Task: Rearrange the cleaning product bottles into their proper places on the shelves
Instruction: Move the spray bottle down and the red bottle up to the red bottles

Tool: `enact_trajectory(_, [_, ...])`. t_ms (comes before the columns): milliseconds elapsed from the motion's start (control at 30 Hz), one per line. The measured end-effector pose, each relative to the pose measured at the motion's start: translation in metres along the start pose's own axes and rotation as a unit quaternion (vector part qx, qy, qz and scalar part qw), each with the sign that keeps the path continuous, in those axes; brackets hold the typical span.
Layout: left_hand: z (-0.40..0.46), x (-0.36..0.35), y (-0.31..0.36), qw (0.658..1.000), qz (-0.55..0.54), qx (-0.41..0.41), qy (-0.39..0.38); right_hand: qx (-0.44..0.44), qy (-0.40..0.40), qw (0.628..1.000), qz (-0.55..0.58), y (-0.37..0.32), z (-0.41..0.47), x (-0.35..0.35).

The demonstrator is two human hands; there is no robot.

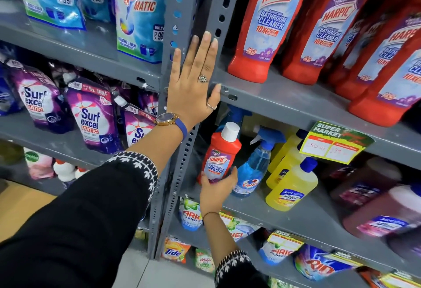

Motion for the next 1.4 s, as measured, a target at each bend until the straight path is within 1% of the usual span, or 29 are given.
enact_trajectory(167, [-0.001,-0.002,0.0,1.0,-0.003,-0.002,-0.003,-0.044,0.021,0.998,-0.025,-0.011,0.012,-0.024])
enact_trajectory(233, [-0.001,-0.002,-0.001,1.0,-0.001,-0.002,-0.005,-0.046,0.024,0.997,-0.058,-0.008,0.015,-0.026])
enact_trajectory(300, [-0.001,-0.002,-0.001,1.0,-0.001,-0.003,-0.009,-0.039,0.017,0.997,-0.066,-0.007,0.019,-0.024])
enact_trajectory(433, [-0.002,-0.003,-0.001,1.0,-0.001,-0.004,-0.015,-0.036,0.002,0.998,-0.041,-0.007,0.017,-0.017])
enact_trajectory(600, [-0.002,-0.003,-0.001,1.0,0.003,-0.003,-0.019,-0.014,-0.026,0.999,0.02,-0.032,0.003,0.001])
enact_trajectory(833, [-0.002,-0.002,-0.001,1.0,0.003,0.0,-0.018,0.05,-0.033,0.995,0.084,-0.104,0.011,0.037])
enact_trajectory(933, [-0.003,-0.002,-0.003,1.0,0.008,0.001,-0.016,0.083,-0.021,0.988,0.132,-0.143,0.015,0.058])
enact_trajectory(1133, [-0.005,-0.006,-0.003,1.0,0.004,0.002,-0.025,0.137,-0.006,0.955,0.262,-0.241,0.021,0.094])
enact_trajectory(1267, [-0.006,-0.005,-0.005,1.0,-0.02,0.013,-0.019,0.131,-0.015,0.929,0.346,-0.288,0.046,0.101])
enact_trajectory(1333, [-0.005,-0.004,-0.003,0.999,-0.038,0.007,-0.012,0.117,0.004,0.917,0.38,-0.303,0.065,0.104])
enact_trajectory(1400, [-0.005,-0.003,-0.002,0.999,-0.034,0.002,-0.008,0.125,0.051,0.918,0.374,-0.315,0.083,0.11])
Point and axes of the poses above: each hand's wrist, its own z-axis towards the middle knuckle, its own x-axis out of the back of the hand, y = z × x, the point moved 9 cm from there along z, towards the middle knuckle, and after that the axes turned 12 degrees about y, right-handed, at the moved point
